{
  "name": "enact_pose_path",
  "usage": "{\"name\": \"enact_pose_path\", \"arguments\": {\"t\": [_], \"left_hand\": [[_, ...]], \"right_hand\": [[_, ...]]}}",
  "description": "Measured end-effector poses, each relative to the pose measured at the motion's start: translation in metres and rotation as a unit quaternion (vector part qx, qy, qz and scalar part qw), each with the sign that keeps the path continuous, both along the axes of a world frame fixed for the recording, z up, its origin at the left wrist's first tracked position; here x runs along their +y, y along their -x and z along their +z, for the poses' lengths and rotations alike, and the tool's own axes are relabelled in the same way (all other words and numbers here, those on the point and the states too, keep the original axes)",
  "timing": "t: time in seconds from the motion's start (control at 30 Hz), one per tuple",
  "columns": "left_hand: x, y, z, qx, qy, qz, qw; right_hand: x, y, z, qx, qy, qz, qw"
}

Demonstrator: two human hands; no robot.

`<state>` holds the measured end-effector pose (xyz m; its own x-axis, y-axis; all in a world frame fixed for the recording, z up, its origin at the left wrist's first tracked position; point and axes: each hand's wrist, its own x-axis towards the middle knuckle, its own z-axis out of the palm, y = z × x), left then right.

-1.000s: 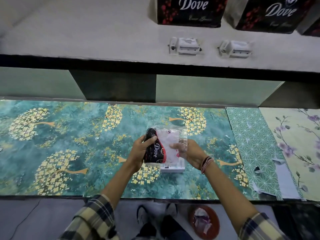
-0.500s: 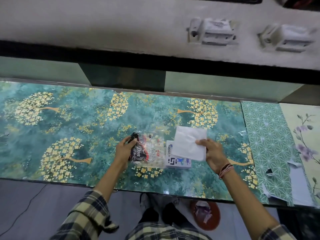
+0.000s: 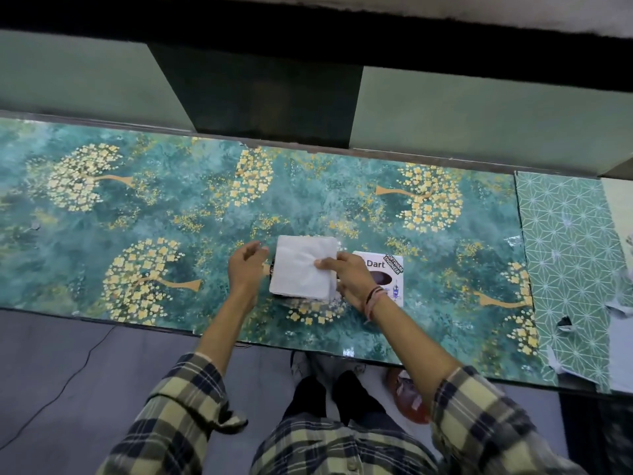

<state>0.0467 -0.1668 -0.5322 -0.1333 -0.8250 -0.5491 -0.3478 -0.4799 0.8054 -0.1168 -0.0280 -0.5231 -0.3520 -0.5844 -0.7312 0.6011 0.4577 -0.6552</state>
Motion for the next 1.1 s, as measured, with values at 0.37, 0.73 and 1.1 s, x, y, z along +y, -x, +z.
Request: {"name": "enact_pose_path", "arguments": {"t": [0.37,0.73,1.1], "left_hand": [[0.042,0.036,0.0,0.104,-0.109,-0.148,0.977],[0.057,0.038,-0.006,0.057,-0.069,-0.136,0.987],[0.104,0.073,0.032,0.207,-0.208,-0.261,0.92]], "right_hand": [[0.013,-0.002,0.013,0.475,-0.123,0.144,0.859],[0.052,0.01,-0.009,0.387,-0.341,0.178,0.838],[0.106,0.022,0.041,0.1,0.067,-0.109,0.987]]}}
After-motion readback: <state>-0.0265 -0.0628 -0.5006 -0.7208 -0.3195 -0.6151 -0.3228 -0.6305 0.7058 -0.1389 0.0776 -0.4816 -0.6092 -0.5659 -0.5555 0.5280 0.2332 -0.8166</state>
